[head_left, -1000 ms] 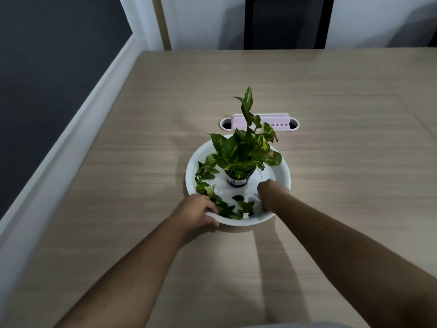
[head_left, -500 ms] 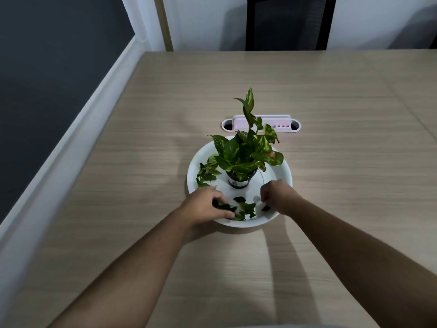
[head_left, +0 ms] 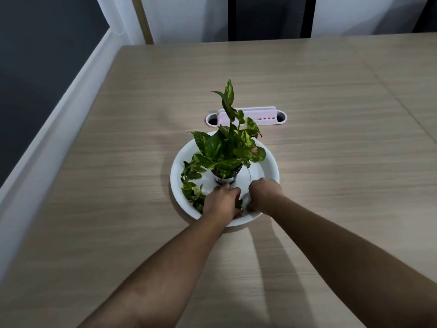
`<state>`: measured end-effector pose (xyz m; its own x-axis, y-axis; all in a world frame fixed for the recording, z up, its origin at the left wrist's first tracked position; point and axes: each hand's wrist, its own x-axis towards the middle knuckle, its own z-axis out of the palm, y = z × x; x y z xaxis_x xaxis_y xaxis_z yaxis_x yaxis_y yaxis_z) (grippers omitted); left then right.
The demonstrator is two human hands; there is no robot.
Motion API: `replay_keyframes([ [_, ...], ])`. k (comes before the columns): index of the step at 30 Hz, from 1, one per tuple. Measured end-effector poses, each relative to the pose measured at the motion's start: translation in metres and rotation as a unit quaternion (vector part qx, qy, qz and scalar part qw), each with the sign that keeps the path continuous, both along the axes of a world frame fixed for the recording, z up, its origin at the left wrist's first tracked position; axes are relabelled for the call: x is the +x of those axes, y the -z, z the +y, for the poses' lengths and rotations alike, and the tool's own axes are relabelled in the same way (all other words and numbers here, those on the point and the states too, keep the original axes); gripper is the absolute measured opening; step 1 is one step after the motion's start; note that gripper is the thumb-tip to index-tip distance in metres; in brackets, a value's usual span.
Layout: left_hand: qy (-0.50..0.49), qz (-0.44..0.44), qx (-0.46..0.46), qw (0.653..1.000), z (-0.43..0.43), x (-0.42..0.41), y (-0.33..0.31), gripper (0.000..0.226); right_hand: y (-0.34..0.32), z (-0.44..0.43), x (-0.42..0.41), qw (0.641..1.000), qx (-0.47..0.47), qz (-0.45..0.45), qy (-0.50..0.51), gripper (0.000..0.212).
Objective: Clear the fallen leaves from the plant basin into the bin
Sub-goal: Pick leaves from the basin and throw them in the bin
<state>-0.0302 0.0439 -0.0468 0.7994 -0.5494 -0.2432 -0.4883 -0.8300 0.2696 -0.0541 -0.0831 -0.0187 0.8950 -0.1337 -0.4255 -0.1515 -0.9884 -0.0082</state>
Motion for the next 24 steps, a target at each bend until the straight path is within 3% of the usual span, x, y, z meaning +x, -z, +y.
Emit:
replay_keyframes([
  [5,-0.021,0.020,-0.055,0.998,-0.003,0.000,0.004,0.015,0.007,0.001,0.003,0.999,0.028,0.011,0.033,0.026],
  [11,-0.087,0.059,-0.142,0.984,0.004,0.005,0.005,0.018,0.009,-0.006,0.005,0.995,0.084,0.016,0.052,0.025],
  [20,-0.210,0.081,-0.269,0.937,0.034,0.008,-0.012,0.010,-0.009,-0.027,-0.006,0.947,0.232,-0.156,0.158,0.022],
  [24,-0.228,0.063,-0.276,0.932,0.051,0.002,-0.026,0.009,-0.017,-0.017,-0.012,0.943,0.258,-0.153,0.145,0.019],
])
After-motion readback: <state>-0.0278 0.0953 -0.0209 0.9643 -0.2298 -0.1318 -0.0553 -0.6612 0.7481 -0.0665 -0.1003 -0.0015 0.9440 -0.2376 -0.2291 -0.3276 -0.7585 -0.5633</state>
